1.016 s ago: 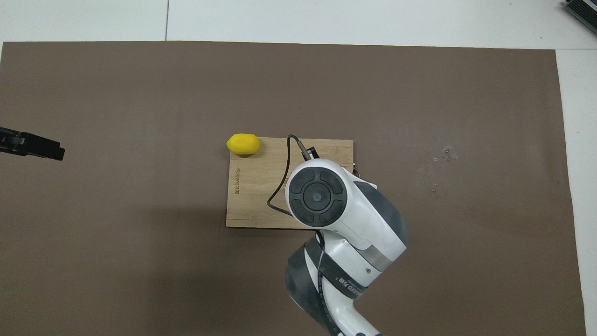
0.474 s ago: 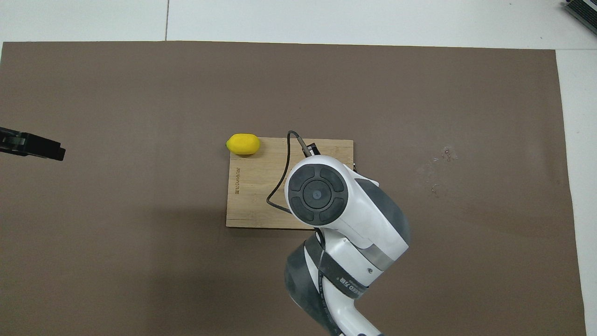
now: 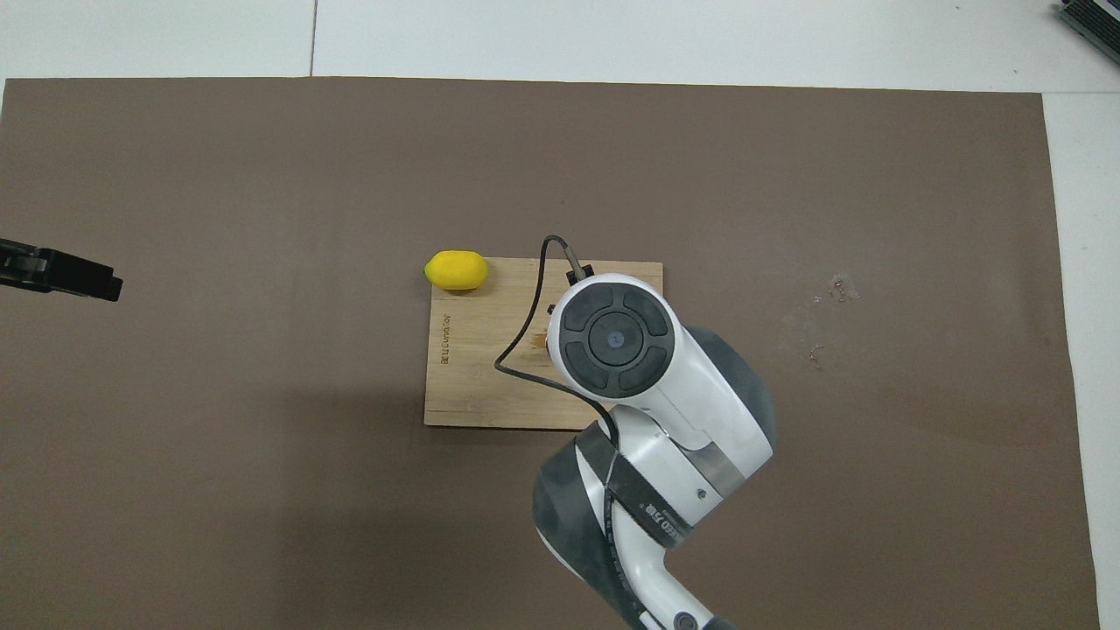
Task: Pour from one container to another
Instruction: 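Tilt the glass cup with the right gripper to pour into the metal cup, then carry the glass cup back toward its starting spot with the right gripper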
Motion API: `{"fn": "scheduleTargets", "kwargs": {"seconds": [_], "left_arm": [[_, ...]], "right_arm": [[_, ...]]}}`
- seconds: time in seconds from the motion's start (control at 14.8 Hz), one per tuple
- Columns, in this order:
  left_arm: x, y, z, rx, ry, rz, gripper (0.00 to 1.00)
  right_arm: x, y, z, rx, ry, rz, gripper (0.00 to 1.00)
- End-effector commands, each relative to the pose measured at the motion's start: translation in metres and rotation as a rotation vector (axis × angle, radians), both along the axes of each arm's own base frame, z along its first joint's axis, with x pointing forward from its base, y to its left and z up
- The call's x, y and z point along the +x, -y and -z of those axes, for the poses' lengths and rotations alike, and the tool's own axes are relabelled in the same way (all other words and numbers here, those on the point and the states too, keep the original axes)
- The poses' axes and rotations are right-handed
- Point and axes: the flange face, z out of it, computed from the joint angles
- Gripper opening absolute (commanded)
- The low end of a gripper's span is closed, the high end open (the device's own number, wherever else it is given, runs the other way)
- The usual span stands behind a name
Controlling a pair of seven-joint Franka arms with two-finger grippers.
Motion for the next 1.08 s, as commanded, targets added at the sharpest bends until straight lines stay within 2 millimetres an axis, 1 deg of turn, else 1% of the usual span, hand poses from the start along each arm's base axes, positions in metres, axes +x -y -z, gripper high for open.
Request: {"fn": "scheduleTargets", "kwargs": {"seconds": [0.0, 0.14, 0.34, 0.54, 0.68, 0.81, 0.95, 1.02], "left_arm": [[-0.008, 0.001, -0.002, 0.015, -0.002, -0.008, 1.0], [-0.008, 0.001, -0.002, 0.015, 0.0, -0.008, 1.0], [-0.008, 0.002, -0.002, 0.015, 0.0, -0.007, 1.0], [-0.008, 0.001, -0.002, 0.015, 0.0, -0.008, 1.0], [-0.008, 0.002, -0.002, 0.015, -0.002, -0.007, 1.0], [-0.008, 0.002, -0.002, 0.015, -0.002, -0.007, 1.0], [-0.008, 0.002, -0.002, 0.015, -0.002, -0.007, 1.0], [-0.008, 0.002, -0.002, 0.015, 0.0, -0.007, 1.0]], "right_arm": [[0.017, 0.003, -0.005, 0.054, -0.027, 0.063, 0.0], [0.023, 0.009, -0.005, 0.077, -0.039, 0.087, 0.0], [0.033, 0.025, -0.003, 0.119, -0.074, 0.135, 0.0], [0.038, 0.039, 0.005, 0.177, -0.119, 0.16, 0.0], [0.043, 0.053, 0.012, 0.229, -0.16, 0.16, 0.0], [0.041, 0.062, 0.019, 0.268, -0.187, 0.146, 0.0], [0.048, 0.089, 0.031, 0.308, -0.216, 0.159, 0.0], [0.05, 0.1, 0.032, 0.349, -0.228, 0.161, 0.0]]}}
